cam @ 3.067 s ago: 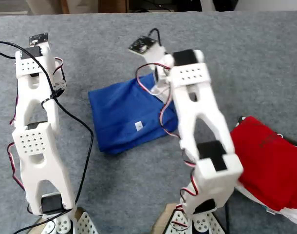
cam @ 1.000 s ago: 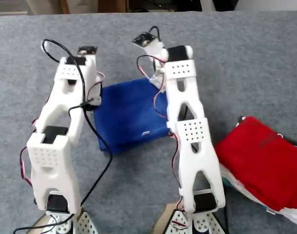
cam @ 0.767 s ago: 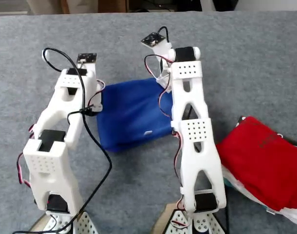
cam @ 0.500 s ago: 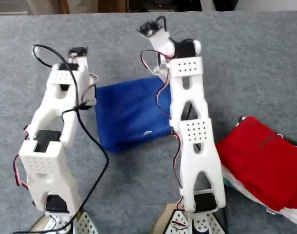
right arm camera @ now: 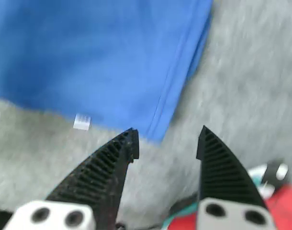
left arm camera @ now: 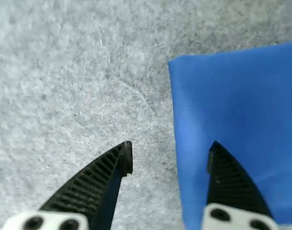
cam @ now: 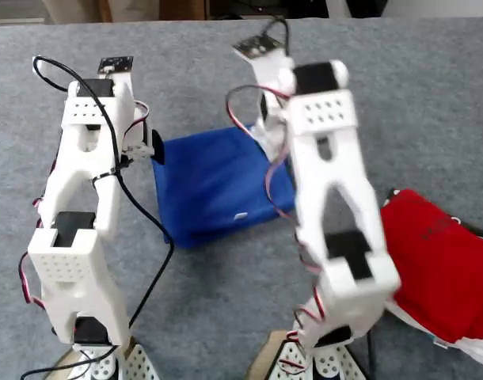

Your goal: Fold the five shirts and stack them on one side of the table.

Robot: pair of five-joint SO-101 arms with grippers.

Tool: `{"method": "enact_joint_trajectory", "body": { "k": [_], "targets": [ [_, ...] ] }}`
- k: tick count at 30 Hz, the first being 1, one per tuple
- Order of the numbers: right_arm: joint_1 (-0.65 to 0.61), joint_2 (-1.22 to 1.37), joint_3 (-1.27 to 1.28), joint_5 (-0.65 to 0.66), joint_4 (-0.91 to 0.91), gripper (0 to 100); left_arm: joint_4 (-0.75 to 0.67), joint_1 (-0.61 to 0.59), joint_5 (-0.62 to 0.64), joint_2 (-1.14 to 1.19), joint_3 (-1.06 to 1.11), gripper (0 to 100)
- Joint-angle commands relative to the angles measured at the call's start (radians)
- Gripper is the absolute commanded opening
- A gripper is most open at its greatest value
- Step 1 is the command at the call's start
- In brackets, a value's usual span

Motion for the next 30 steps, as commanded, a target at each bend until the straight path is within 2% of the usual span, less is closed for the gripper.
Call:
{"method": "enact_joint_trajectory", "body": {
  "k": [1, 5, 9, 14, 18, 21, 25, 30],
  "targets": [
    [0.008, -0.211, 0.199, -0.017, 0.008, 21.0, 0.035, -0.009, -0.098, -0.054, -0.072, 27],
    [0.038, -0.269, 0.412, -0.044, 0.003, 21.4, 0.040, -0.018, -0.137, -0.053, -0.107, 27],
    [0.036, -0.269, 0.516, -0.141, -0.049, 21.4, 0.035, -0.018, -0.138, -0.053, -0.121, 27],
    [0.035, -0.240, 0.518, -0.413, -0.232, 21.0, 0.032, -0.018, -0.132, -0.053, -0.118, 27],
    [0.016, -0.177, 0.516, -0.732, -0.299, 21.3, 0.038, -0.038, -0.130, -0.051, -0.112, 27],
    [-0.010, -0.104, 0.515, -0.890, -0.377, 21.3, 0.034, -0.061, -0.130, -0.051, -0.112, 27],
    [-0.050, -0.012, 0.515, -0.973, -0.463, 22.6, 0.035, -0.083, -0.130, -0.051, -0.112, 27],
    [-0.079, 0.028, 0.513, -1.022, -0.497, 37.6, 0.038, -0.091, -0.130, -0.051, -0.110, 27]
  ]
}}
